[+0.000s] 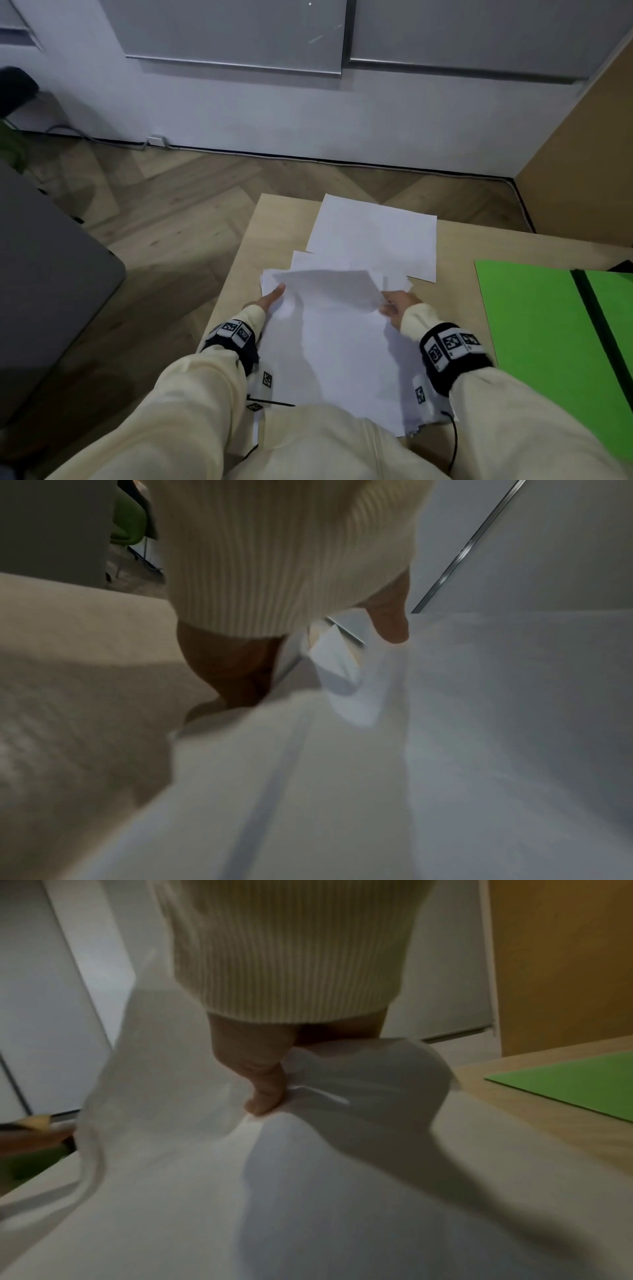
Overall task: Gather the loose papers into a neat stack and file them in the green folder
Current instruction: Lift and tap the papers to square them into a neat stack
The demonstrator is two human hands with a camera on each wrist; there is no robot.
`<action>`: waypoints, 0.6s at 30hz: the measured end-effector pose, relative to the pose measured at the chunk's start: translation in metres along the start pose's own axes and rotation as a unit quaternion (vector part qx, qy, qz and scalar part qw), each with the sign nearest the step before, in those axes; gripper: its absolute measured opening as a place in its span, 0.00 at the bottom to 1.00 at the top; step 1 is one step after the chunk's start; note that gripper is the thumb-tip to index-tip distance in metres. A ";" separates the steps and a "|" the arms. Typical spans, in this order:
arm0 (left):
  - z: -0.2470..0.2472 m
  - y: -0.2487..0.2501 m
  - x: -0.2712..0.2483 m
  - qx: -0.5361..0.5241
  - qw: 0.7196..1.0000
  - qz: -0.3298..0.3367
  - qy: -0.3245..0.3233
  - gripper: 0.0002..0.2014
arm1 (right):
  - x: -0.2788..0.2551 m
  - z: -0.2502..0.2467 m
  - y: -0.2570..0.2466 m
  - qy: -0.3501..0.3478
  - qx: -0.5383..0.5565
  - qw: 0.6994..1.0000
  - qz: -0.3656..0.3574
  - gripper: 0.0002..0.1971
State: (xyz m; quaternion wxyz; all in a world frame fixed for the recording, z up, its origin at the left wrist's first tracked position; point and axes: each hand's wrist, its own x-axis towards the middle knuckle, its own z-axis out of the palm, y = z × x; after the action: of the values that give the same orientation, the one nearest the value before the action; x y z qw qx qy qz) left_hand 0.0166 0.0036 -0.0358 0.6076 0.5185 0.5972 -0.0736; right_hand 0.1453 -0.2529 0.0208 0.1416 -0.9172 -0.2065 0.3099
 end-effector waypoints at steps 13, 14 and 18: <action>0.004 -0.006 -0.004 0.067 0.992 0.080 0.064 0.23 | 0.011 -0.012 0.019 -0.020 -0.035 0.997 0.068 0.20; 0.003 -0.006 -0.004 0.075 0.992 0.077 0.067 0.24 | 0.009 -0.018 0.029 -0.001 -0.004 0.996 0.087 0.19; 0.002 -0.005 -0.005 0.090 0.990 0.080 0.066 0.24 | -0.002 -0.044 0.079 0.180 0.096 0.969 0.136 0.19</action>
State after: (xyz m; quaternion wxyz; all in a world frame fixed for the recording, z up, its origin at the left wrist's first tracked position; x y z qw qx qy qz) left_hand 0.0131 -0.0029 -0.0355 0.5213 0.6211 0.5836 -0.0438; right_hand 0.1944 -0.3285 0.0254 0.2206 -0.9595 -0.0203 0.1740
